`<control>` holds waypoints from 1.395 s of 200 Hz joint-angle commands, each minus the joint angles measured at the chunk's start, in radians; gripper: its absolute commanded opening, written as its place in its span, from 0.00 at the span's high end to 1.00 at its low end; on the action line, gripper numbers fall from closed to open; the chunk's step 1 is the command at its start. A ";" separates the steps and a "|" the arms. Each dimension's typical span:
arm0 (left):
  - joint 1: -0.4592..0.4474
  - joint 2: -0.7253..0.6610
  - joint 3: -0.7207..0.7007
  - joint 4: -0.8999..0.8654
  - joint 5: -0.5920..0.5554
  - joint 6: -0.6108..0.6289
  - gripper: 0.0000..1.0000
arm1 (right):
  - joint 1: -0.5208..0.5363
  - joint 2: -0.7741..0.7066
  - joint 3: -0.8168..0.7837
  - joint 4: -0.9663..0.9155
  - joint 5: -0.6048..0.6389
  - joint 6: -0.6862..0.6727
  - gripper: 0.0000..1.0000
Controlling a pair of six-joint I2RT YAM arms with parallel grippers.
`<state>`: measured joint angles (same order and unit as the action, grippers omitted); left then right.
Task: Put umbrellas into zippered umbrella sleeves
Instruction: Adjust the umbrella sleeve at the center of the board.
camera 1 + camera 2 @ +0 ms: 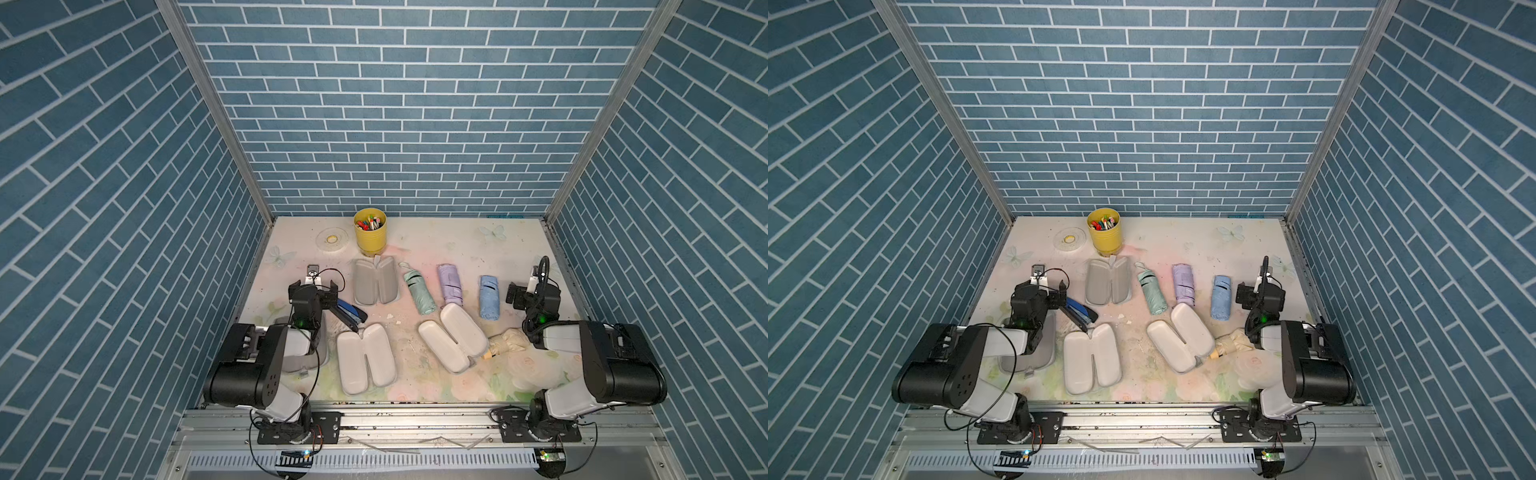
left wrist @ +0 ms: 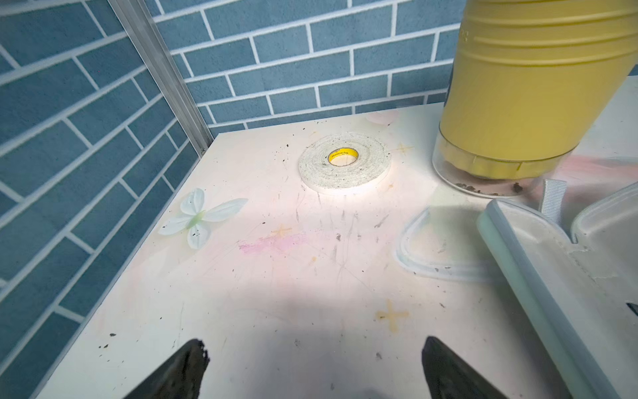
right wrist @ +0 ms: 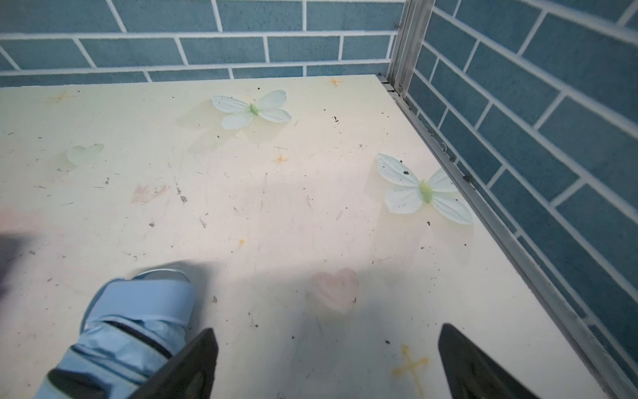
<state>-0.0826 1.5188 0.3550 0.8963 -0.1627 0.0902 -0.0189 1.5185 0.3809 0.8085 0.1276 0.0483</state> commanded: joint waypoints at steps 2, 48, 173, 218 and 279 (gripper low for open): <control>0.004 0.009 0.007 0.013 0.012 0.014 0.01 | -0.004 0.011 0.016 0.029 0.013 0.016 0.01; 0.006 0.009 0.012 0.010 0.012 0.011 0.01 | -0.004 0.010 0.013 0.030 0.014 0.016 0.01; 0.006 0.009 0.011 0.010 0.012 0.011 0.01 | -0.004 0.009 0.012 0.031 0.008 0.016 0.01; 0.006 0.009 0.011 0.009 0.012 0.010 0.01 | -0.004 0.011 0.017 0.023 0.007 0.018 0.01; 0.072 -0.014 0.031 -0.047 0.104 -0.038 0.00 | -0.009 -0.001 0.021 0.012 0.002 0.018 0.01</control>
<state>-0.0166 1.5188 0.3698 0.8780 -0.0830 0.0746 -0.0223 1.5185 0.3809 0.8085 0.1242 0.0483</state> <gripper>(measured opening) 0.994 0.990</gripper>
